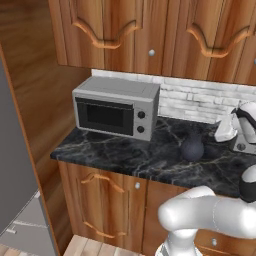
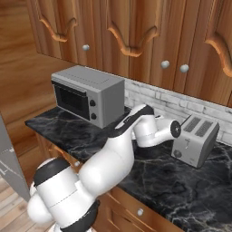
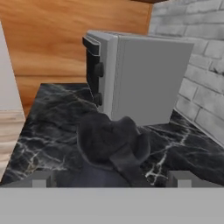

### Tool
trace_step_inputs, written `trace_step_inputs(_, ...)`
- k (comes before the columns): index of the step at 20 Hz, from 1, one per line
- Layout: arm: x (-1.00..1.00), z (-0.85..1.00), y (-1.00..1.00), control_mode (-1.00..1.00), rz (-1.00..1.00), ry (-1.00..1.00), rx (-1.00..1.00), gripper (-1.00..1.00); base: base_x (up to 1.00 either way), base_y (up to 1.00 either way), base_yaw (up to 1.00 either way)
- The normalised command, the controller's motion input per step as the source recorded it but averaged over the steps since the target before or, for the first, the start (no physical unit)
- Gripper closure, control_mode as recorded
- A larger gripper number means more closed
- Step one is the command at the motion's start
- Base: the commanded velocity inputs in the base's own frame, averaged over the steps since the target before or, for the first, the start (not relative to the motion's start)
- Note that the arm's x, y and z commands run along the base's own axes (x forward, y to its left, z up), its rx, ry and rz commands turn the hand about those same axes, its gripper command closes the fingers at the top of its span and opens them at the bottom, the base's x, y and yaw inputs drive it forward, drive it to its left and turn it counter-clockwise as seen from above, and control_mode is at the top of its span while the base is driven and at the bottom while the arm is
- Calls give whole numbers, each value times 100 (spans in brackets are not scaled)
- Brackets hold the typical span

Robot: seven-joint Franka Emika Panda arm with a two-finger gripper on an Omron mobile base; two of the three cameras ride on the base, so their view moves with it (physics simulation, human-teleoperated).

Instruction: Move the onion and chicken drumstick from the second highest shelf to the top shelf to make space. Then, place the pitcher from the counter on the cleared second highest shelf.

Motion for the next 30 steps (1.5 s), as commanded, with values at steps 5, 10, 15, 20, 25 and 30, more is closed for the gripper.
trace_step_inputs(5,17,-9,0,-100,4,0,0,-100,0,0,0)
trace_step_inputs(10,8,-18,0,-100,7,0,0,-100,0,0,0)
trace_step_inputs(15,4,-20,0,-100,8,0,0,-100,0,0,0)
trace_step_inputs(20,6,-16,0,-100,8,0,0,-100,0,0,0)
trace_step_inputs(25,7,-10,0,-100,7,1,0,-100,0,0,0)
trace_step_inputs(30,6,-9,0,-100,6,0,0,-100,0,0,0)
